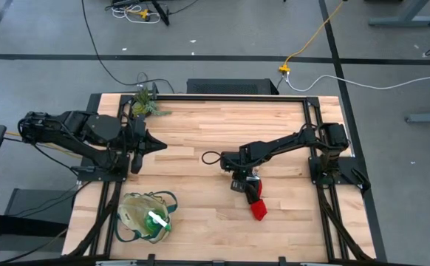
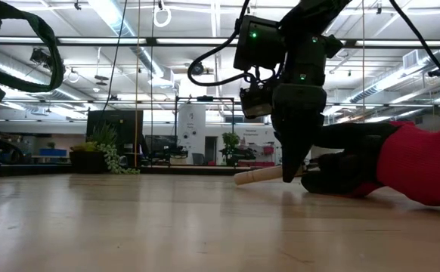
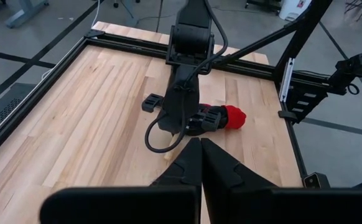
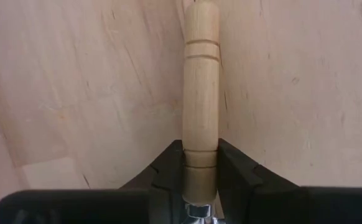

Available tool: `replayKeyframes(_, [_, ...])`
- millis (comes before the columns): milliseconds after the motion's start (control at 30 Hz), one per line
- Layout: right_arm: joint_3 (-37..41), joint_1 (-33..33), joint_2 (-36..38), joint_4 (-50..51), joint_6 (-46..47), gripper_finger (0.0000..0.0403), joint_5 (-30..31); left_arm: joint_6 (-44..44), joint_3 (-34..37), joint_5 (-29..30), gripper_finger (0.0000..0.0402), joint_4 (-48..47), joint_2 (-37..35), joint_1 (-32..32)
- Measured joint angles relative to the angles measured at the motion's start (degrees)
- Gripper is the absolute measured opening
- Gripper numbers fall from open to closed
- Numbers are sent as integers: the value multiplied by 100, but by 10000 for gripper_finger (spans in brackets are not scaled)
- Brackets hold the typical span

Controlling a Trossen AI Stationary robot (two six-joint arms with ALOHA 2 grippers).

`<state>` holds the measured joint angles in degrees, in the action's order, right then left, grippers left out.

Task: Pick & Place Garden tools in Gardening bag
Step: Put the brown trowel into the white gardening bag

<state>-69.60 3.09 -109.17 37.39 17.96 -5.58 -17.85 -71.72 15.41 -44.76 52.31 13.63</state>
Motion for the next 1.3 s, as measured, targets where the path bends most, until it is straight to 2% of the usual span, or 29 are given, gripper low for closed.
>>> replayKeyframes(667, [-7,-75,645,-54,32,79,240,1,0,1,13,50,0,-2])
replayKeyframes(900, [-7,-92,1132,-53,126,79,467,27,0,0,7,76,1,0])
replayKeyframes(1300, [-7,-92,2099,-48,28,79,675,42,0,1,24,169,4,0])
